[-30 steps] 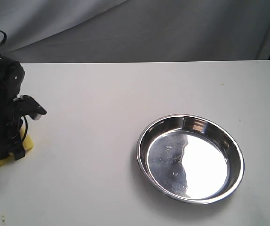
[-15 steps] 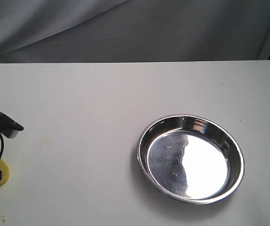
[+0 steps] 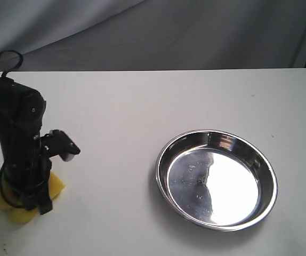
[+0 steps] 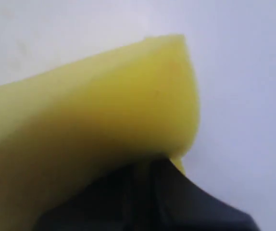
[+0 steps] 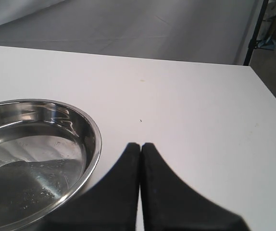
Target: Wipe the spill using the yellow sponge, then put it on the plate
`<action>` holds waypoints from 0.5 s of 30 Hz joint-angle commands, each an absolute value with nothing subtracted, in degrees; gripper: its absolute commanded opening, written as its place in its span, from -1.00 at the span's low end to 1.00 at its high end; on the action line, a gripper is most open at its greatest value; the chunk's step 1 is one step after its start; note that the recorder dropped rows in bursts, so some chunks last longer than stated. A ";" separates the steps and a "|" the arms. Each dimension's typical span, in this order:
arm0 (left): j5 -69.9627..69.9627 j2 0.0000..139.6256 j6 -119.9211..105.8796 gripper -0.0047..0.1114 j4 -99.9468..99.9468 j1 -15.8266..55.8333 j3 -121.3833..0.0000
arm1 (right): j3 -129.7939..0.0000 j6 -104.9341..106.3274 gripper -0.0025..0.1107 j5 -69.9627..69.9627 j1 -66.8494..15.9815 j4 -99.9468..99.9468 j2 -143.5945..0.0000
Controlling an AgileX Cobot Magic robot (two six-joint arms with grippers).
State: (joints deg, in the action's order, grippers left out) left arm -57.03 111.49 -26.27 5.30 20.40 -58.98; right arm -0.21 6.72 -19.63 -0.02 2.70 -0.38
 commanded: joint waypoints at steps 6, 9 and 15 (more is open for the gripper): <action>-29.68 112.97 -18.39 -0.92 -2.88 21.55 -66.97 | 0.00 6.90 -0.96 -19.59 -0.09 2.93 0.00; -24.27 112.97 -12.90 -0.92 -2.88 21.55 -68.35 | 0.00 6.90 -0.96 -19.59 -0.09 2.93 0.00; -21.28 112.97 -12.22 -0.92 -0.32 21.30 -68.62 | 0.00 6.90 -0.96 -19.59 -0.09 2.93 0.00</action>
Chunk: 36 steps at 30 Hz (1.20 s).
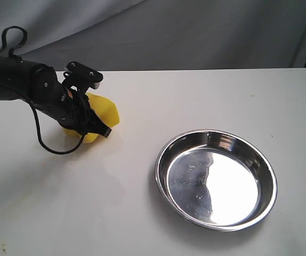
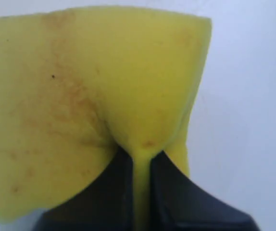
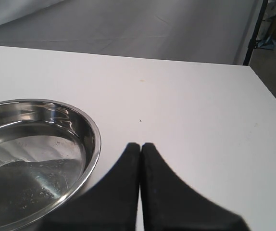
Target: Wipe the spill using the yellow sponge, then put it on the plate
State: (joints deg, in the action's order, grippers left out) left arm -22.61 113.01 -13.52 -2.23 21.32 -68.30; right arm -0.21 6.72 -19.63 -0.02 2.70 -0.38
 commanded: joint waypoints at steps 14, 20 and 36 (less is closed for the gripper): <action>-50.23 112.97 -12.06 -0.92 12.26 19.30 -68.62 | 0.00 6.90 -0.96 -19.59 -0.09 2.93 0.00; -69.68 112.97 -13.90 -0.92 14.10 19.30 -68.62 | 0.00 6.90 -0.96 -19.59 -0.09 2.93 0.00; -69.96 111.27 -14.01 -0.92 16.73 19.30 -57.83 | 0.00 6.90 -0.96 -19.59 -0.09 2.93 0.00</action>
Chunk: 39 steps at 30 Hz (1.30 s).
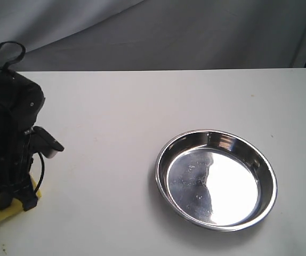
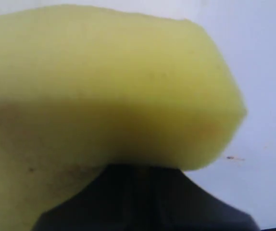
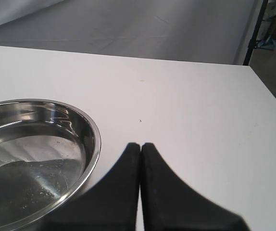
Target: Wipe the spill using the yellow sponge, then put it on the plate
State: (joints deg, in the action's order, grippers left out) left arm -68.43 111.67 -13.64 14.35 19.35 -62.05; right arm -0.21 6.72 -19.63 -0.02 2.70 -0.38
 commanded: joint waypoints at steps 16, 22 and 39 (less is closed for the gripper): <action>-65.00 111.27 -22.12 -0.92 5.11 22.98 -52.97 | 0.00 6.90 -0.96 -19.59 -0.09 2.93 0.00; -50.90 111.39 -19.77 -0.92 9.11 23.55 -57.62 | 0.00 6.90 -0.96 -19.59 -0.09 2.93 0.00; -28.69 130.96 -7.81 -0.92 9.50 23.33 -87.72 | 0.00 6.90 -0.96 -19.59 -0.09 2.93 0.00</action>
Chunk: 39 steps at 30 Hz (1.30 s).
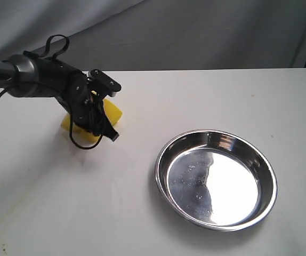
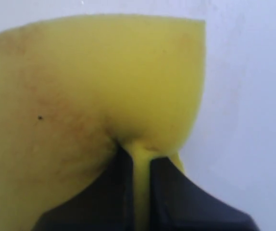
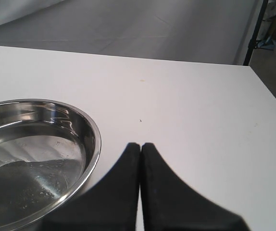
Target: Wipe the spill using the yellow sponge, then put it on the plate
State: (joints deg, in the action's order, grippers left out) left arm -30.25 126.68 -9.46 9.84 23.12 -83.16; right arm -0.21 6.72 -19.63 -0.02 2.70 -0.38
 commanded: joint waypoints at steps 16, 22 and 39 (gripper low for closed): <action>-32.78 122.21 -9.63 -0.92 7.75 24.00 -88.15 | 0.00 6.90 -0.96 -19.59 -0.09 2.93 0.00; -33.04 113.93 -11.44 -0.92 7.38 26.60 -82.93 | 0.00 6.90 -0.96 -19.59 -0.09 2.93 0.00; -32.72 100.34 -12.36 -0.92 7.38 42.65 -71.37 | 0.00 6.90 -0.96 -19.59 -0.09 2.93 0.00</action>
State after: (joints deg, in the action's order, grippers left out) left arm -33.53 101.33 -12.14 7.78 39.79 -71.55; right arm -0.21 6.72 -19.63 -0.02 2.70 -0.38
